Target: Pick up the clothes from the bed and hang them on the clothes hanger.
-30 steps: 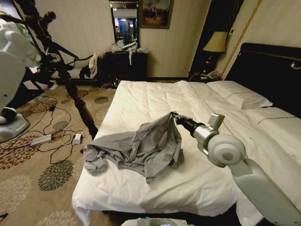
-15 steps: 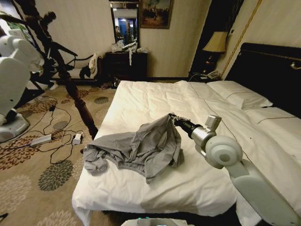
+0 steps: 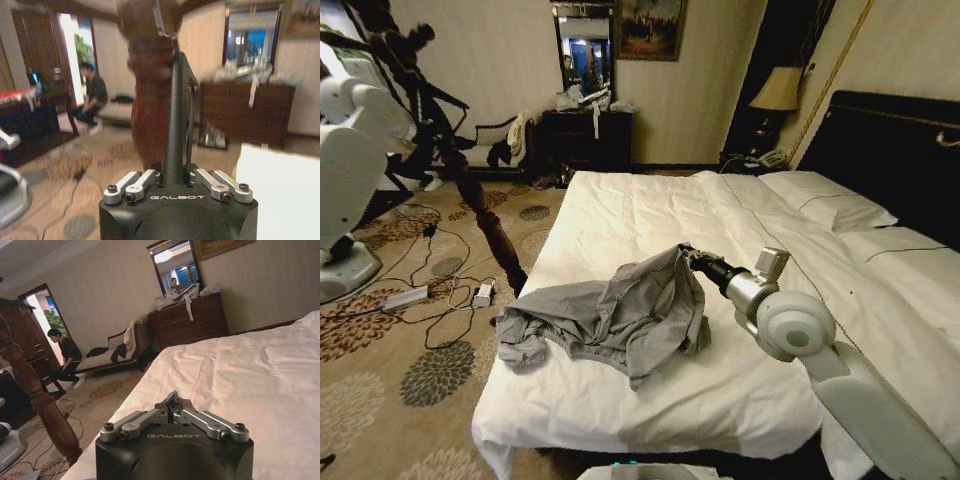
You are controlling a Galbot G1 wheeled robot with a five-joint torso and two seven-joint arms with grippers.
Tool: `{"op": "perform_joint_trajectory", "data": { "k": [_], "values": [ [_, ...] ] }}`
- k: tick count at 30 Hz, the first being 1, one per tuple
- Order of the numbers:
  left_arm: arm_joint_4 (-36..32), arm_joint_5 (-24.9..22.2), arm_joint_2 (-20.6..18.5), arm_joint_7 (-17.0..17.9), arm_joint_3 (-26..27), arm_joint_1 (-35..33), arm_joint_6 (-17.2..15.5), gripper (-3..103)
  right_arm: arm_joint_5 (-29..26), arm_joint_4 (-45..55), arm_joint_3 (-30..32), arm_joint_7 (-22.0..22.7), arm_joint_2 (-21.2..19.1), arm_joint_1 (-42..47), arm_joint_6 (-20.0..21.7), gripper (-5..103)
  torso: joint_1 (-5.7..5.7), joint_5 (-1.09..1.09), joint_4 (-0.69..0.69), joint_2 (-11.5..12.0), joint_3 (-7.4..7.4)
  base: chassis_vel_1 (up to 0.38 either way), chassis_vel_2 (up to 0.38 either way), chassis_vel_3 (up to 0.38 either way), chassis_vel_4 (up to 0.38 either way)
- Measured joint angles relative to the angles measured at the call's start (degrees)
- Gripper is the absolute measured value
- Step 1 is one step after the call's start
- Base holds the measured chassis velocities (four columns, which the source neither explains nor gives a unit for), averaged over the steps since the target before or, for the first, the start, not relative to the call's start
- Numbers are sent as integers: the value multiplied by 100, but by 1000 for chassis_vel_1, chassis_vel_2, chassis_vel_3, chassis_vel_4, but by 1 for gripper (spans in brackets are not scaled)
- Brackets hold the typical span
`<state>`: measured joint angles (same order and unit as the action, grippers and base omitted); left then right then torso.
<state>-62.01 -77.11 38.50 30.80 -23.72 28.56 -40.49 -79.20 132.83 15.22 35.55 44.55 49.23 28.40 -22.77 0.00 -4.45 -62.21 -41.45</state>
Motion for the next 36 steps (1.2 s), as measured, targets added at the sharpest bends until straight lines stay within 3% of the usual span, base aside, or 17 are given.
{"op": "perform_joint_trajectory", "data": {
  "k": [7,12,20,27,28,29,32,36],
  "values": [
    [-429,68,-129,33,-7,-18,67,18,-1,5,-19,1,11,-13,0,0,2,-1,4,0,0,0,0,0,0],
    [-870,-38,-242,39,5,-73,43,18,-6,4,-41,9,24,-54,0,0,1,2,-2,0,0,0,0,0,0],
    [-2107,-237,-705,84,325,-734,-19,18,9,-38,-28,10,3,-28,0,0,2,1,-2,0,1,0,0,0,0],
    [-3140,-375,-1408,-137,1297,-1937,-18,18,53,-80,-34,11,0,-12,0,0,1,-1,0,0,0,0,0,0,0],
    [-3375,-399,-1567,-241,1647,-2293,-6,18,61,-83,-35,10,-8,-7,0,0,1,-2,-2,0,0,0,0,0,0],
    [-4415,-551,-2283,-763,2407,-3632,143,18,114,-134,-4,-5,-38,90,-6,0,3,-4,3,-1,1,0,0,0,0],
    [-4768,-723,-2458,-879,2682,-4056,283,18,152,-166,16,-14,-39,123,-16,0,2,-1,0,0,1,0,0,0,0],
    [-5277,-1414,-2500,-1024,2911,-4566,576,18,199,-182,54,19,-23,187,-25,0,2,2,-5,0,1,0,0,0,0]
  ]
}}
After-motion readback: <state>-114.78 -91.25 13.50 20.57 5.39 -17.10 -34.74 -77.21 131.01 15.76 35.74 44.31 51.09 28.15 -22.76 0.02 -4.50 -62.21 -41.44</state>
